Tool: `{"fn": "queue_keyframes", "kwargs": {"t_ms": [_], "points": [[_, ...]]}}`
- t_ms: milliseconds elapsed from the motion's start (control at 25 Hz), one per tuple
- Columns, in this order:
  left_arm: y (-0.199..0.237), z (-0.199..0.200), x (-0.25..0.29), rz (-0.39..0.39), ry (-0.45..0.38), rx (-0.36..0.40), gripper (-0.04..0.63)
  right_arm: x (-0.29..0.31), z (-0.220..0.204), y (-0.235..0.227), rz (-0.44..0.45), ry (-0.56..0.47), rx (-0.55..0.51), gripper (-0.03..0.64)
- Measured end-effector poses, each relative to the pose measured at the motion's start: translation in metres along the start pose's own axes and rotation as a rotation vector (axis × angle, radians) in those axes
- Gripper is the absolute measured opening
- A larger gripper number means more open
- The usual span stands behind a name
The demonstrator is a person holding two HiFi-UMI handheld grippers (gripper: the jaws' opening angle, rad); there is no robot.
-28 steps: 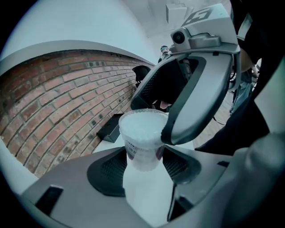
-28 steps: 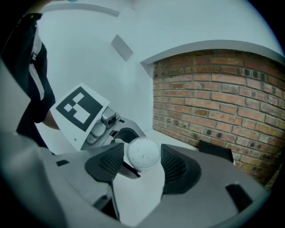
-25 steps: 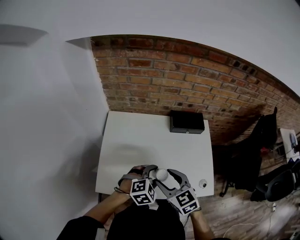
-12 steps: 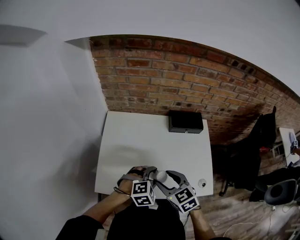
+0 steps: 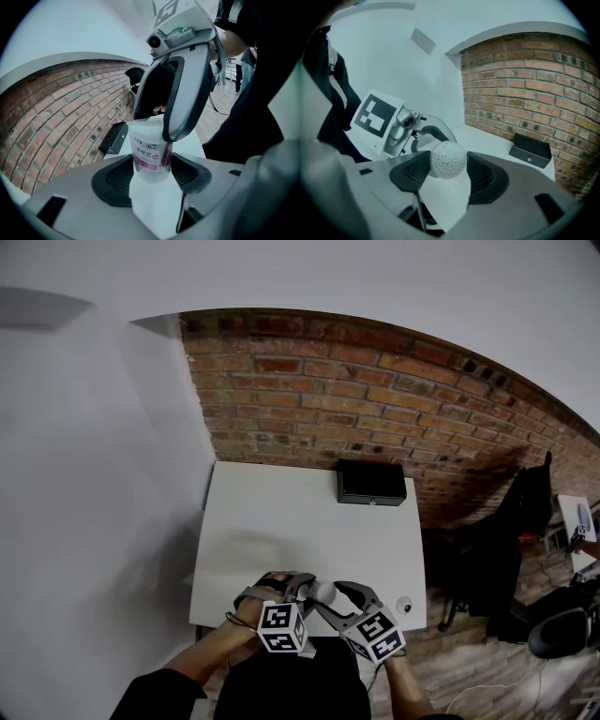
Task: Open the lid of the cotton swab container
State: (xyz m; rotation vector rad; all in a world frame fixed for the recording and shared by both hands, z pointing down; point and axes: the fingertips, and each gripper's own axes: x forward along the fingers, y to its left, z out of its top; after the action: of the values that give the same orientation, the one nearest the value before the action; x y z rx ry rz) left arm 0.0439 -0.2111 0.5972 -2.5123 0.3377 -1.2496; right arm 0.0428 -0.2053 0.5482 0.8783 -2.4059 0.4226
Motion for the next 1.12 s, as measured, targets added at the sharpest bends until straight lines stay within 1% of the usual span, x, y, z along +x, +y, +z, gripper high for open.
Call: {"fn": "queue_keyframes", "kwargs": {"t_ms": [400, 680, 800, 880, 1000, 1120], "points": [[-0.007, 0.002, -0.003, -0.02, -0.037, 0.035, 0.261, -0.003, -0.006, 0.003, 0.036, 0.0, 0.036, 0.247], [-0.007, 0.002, -0.002, -0.021, -0.044, 0.07, 0.258, -0.009, -0.004, 0.004, 0.085, -0.027, 0.094, 0.247], [-0.007, 0.005, -0.003, -0.017, -0.064, 0.084, 0.258, -0.013, -0.002, 0.004, 0.125, -0.032, 0.114, 0.247], [-0.007, 0.008, -0.004, -0.014, -0.094, 0.081, 0.258, -0.016, 0.001, 0.004, 0.157, -0.049, 0.134, 0.247], [-0.004, 0.014, -0.008, -0.004, -0.143, 0.06, 0.258, -0.023, 0.01, 0.002, 0.192, -0.106, 0.175, 0.247], [0.001, 0.017, -0.009, 0.001, -0.169, 0.026, 0.258, -0.03, 0.017, -0.005, 0.177, -0.156, 0.186, 0.247]]}}
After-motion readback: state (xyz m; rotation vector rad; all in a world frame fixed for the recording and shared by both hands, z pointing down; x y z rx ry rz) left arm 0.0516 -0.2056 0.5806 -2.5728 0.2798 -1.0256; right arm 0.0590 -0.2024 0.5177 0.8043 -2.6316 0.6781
